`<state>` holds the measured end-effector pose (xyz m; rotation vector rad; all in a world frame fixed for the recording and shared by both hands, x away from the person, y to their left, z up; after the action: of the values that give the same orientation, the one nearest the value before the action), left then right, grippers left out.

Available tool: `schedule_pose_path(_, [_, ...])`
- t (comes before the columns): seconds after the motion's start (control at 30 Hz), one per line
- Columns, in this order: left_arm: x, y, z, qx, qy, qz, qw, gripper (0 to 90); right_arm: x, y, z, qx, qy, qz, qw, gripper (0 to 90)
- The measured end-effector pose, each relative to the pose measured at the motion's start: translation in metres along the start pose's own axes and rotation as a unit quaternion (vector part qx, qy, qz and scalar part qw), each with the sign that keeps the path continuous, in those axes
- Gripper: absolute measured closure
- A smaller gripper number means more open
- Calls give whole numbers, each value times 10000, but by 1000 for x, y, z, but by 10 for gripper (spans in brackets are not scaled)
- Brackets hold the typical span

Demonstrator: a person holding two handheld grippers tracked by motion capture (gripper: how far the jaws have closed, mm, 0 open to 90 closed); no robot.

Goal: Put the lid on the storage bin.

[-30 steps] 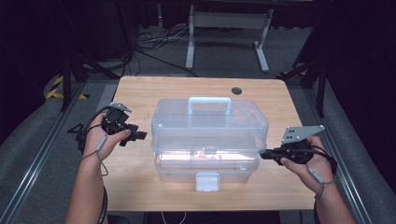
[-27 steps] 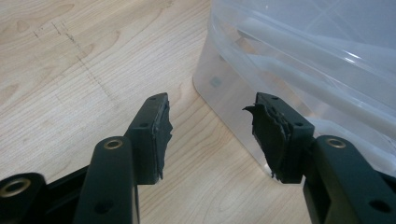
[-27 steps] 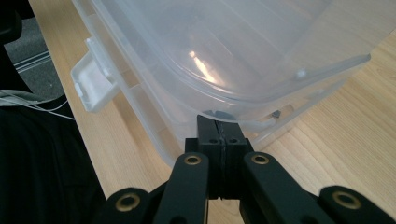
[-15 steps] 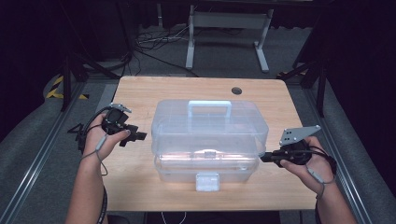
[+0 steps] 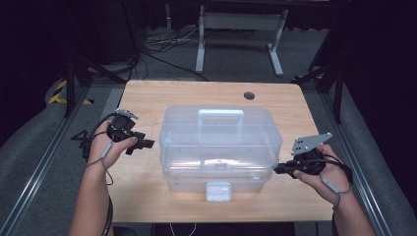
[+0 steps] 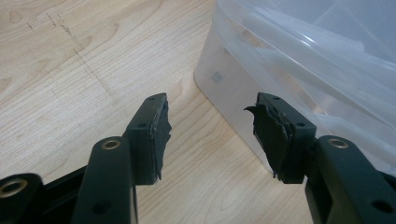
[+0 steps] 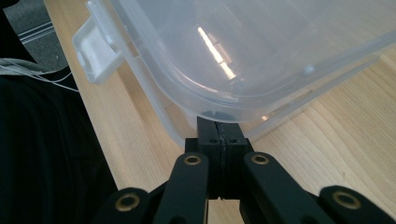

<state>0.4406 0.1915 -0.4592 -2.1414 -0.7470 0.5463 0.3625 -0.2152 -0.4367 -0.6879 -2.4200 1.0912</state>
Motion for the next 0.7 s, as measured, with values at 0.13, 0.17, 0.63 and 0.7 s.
schedule_pose_path(0.13, [0, 0, 0, 6, -8, -1, 10000, 460, 0, 2, 2, 63, -21, -15, 10000, 900])
schedule_pose_path(0.17, [0, 0, 0, 9, -10, 2, 10000, 460, 0, 2, 2, 79, -30, -11, 10000, 900])
schedule_pose_path(0.63, [0, 3, 2, 54, -8, 41, 10000, 457, 1, 7, 7, 287, -37, -39, 9996, 900])
schedule_pose_path(0.7, [0, 3, 2, 55, -9, 39, 10000, 457, 1, 7, 7, 319, -39, -35, 9995, 900])
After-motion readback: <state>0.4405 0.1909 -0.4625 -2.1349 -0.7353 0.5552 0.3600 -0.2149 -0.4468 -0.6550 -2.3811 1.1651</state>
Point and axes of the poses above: each handheld gripper's, and its own axes: y roughly forward along the jaws, z roughly out of its underside, x roughly to its left, the point moved 10 cm from there along y, roughly forward along the jaws, and after that the axes turned 10 degrees about y, right-handed, at the moved point
